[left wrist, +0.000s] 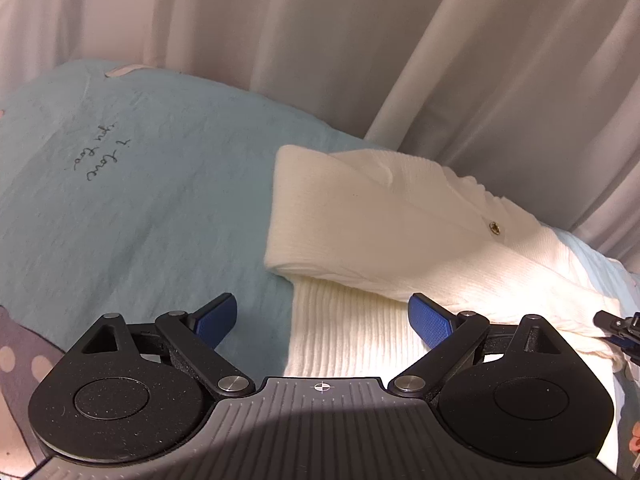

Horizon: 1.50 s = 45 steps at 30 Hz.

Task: Fold small clothes

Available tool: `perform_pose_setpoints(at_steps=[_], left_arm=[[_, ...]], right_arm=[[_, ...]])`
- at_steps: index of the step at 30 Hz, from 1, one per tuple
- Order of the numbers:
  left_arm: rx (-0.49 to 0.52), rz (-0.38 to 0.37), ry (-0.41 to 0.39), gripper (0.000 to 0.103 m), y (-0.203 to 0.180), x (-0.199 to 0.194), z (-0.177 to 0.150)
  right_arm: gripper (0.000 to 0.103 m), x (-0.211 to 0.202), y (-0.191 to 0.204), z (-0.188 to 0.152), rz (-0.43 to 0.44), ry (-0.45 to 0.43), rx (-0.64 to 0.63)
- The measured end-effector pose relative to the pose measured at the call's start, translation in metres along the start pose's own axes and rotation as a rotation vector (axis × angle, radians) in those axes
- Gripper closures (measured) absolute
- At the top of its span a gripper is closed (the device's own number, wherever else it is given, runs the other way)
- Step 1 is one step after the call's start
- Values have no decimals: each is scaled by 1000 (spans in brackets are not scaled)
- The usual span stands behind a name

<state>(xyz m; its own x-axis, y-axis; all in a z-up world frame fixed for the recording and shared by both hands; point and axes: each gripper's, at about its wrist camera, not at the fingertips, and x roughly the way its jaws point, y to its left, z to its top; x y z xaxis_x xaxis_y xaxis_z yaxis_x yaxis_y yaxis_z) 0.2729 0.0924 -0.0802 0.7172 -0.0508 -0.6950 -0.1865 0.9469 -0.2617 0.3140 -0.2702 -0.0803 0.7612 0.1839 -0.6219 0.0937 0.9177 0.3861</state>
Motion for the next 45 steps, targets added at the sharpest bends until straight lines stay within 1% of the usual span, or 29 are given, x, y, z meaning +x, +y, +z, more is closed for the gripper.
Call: perform_pose_setpoints(at_steps=[1, 2, 4, 5, 7, 9, 10, 11, 14, 17, 19, 20, 21, 22, 23, 25, 26, 27, 28, 29, 30, 32, 34, 36, 37, 38, 41, 45], left_arm=[[4, -1, 3, 7, -1, 1, 0], [7, -1, 5, 7, -2, 2, 0], [17, -4, 12, 7, -5, 3, 1], [24, -7, 13, 7, -7, 3, 2], [45, -8, -3, 7, -10, 1, 5], [73, -1, -20, 7, -13, 1, 7], [84, 2, -23, 7, -14, 1, 8], [89, 5, -25, 7, -14, 3, 9], [83, 15, -15, 7, -13, 6, 11], [85, -1, -18, 7, -14, 5, 13], [107, 1, -21, 7, -17, 4, 14], [115, 3, -21, 7, -18, 4, 14], [119, 1, -22, 7, -19, 4, 14], [121, -5, -22, 7, -21, 4, 15], [125, -13, -21, 7, -23, 5, 16], [152, -29, -20, 7, -31, 8, 18], [167, -36, -18, 8, -36, 9, 19], [185, -51, -19, 8, -41, 9, 19], [198, -66, -22, 8, -45, 9, 19], [209, -72, -24, 8, -47, 10, 19], [221, -68, -26, 8, -50, 11, 19], [229, -58, -29, 8, -52, 14, 21], [223, -59, -29, 8, -54, 18, 24], [221, -61, -23, 8, -56, 20, 25], [226, -62, -20, 8, -58, 22, 26], [237, -63, -14, 8, -60, 23, 25], [255, -42, 5, 8, -63, 30, 25], [280, -14, 25, 8, -64, 45, 26]], right_arm=[[80, 1, 2, 0, -1, -2, -10], [84, 2, 5, 1, -7, -1, -30], [95, 3, 13, 3, -31, 0, -88], [95, 0, 21, 4, -46, -16, -130], [95, -14, 36, 2, -117, -106, -254], [96, -21, 41, 0, -215, -173, -332], [96, -20, 39, 1, -246, -180, -343], [96, -17, 35, 1, -257, -164, -344], [95, -5, 26, 0, -264, -97, -327], [95, -3, 24, -3, -292, -101, -360], [95, 1, 21, -3, -377, -105, -361], [95, 1, 21, -3, -448, -112, -357], [94, -3, 21, -2, -465, -125, -341], [94, -10, 20, 0, -420, -138, -305], [92, -17, 18, 2, -343, -136, -253], [86, -22, 11, 9, -127, -36, -68], [83, -23, 6, 9, -59, -5, 16], [80, -26, -2, 8, 17, 19, 127], [69, -27, -9, 6, 57, 32, 200], [62, -27, -17, 1, 91, 56, 295], [62, -24, -25, -4, 118, 83, 369], [62, -15, -36, -10, 132, 132, 457], [63, -9, -45, -13, 127, 121, 530], [72, -5, -45, -15, 118, 106, 557], [90, -7, -41, -17, 96, 103, 546], [94, -5, -39, -16, 74, 105, 522], [95, 0, -35, -10, 41, 86, 441], [95, 3, -28, 4, -46, 27, 292]])
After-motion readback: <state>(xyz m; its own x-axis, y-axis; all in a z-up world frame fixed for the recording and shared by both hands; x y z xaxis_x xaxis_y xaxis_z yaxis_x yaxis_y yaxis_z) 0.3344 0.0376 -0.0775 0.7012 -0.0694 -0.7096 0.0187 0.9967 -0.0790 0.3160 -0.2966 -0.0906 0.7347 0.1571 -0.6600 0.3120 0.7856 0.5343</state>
